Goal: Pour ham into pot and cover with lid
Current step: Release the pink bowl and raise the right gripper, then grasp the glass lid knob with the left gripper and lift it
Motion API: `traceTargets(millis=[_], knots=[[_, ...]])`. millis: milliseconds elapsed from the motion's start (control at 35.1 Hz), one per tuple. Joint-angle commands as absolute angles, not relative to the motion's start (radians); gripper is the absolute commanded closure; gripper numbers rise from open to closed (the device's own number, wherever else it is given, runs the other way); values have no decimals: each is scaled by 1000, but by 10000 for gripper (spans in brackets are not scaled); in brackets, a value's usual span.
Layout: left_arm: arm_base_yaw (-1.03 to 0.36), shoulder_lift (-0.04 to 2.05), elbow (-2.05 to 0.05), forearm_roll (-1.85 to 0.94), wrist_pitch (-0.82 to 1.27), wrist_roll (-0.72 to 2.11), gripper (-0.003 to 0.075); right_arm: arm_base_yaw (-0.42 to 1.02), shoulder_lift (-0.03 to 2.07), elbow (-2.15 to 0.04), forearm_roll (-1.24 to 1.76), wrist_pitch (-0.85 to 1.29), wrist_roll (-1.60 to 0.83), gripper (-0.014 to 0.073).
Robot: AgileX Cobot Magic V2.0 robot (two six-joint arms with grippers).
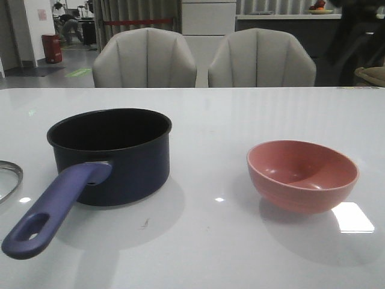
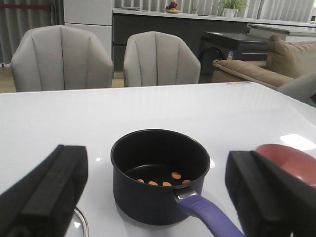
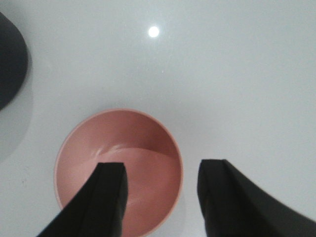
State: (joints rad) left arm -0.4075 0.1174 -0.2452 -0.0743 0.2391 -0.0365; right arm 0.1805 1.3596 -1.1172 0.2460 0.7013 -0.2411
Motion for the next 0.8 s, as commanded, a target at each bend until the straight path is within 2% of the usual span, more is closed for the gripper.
traceTargets(millis=[0,399,541,769], knots=[[-415,131,-274,-75,156,-37,117,178,1190,-1056,244,578,-240,152],[-415,131,-274,-75,156,-37,117,181,707,-667,305,220,-239,152],[-415,131,-274,-75,156,-37,117,220,541,-466,314,76,-239,152],[-415,131,-274,-75,156,-37,117,283,366,-247,314,-30,-239,152]])
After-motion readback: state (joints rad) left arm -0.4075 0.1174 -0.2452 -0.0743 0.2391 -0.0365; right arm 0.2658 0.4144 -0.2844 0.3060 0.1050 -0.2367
